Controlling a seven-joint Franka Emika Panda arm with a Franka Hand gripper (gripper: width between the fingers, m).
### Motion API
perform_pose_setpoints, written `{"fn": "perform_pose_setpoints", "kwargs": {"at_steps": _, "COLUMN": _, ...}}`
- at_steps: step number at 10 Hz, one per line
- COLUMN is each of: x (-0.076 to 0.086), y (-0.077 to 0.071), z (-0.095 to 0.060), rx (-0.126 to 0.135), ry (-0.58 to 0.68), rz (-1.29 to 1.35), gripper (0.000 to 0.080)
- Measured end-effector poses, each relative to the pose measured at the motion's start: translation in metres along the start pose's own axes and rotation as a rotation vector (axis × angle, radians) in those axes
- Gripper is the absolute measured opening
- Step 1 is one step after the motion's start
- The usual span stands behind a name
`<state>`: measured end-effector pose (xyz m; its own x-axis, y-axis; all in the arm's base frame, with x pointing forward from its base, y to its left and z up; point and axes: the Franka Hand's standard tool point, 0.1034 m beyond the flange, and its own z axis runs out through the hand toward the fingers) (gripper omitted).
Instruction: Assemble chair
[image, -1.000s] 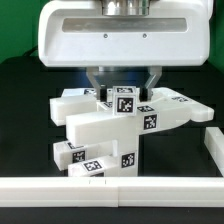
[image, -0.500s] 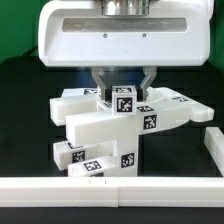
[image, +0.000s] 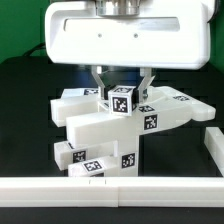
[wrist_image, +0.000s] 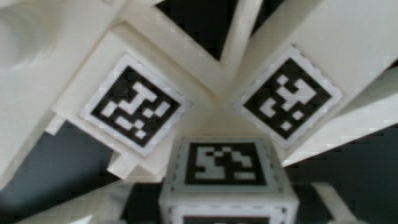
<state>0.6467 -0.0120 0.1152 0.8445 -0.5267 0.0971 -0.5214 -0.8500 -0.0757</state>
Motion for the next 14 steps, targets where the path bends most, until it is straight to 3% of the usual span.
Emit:
{"fn": "perform_pose_setpoints", "kwargs": {"at_steps": 3, "x": -0.0004, "y": -0.0011, "z": 0.0001, "rx": 0.024, "ry": -0.012, "rz": 0.262, "gripper": 0.0287}}
{"fn": "perform_pose_setpoints", "kwargs": {"at_steps": 13, "x": -0.0043, "y": -0.0083, "z": 0.0006, "rx": 0.052, "ry": -0.053, "rz": 0.920, "gripper": 0.0287}}
{"fn": "perform_pose_setpoints", "kwargs": {"at_steps": 14, "x": -0.0045, "y": -0.0085, "z": 0.0007, "rx": 0.052, "ry": -0.053, "rz": 0.919, "gripper": 0.0404}}
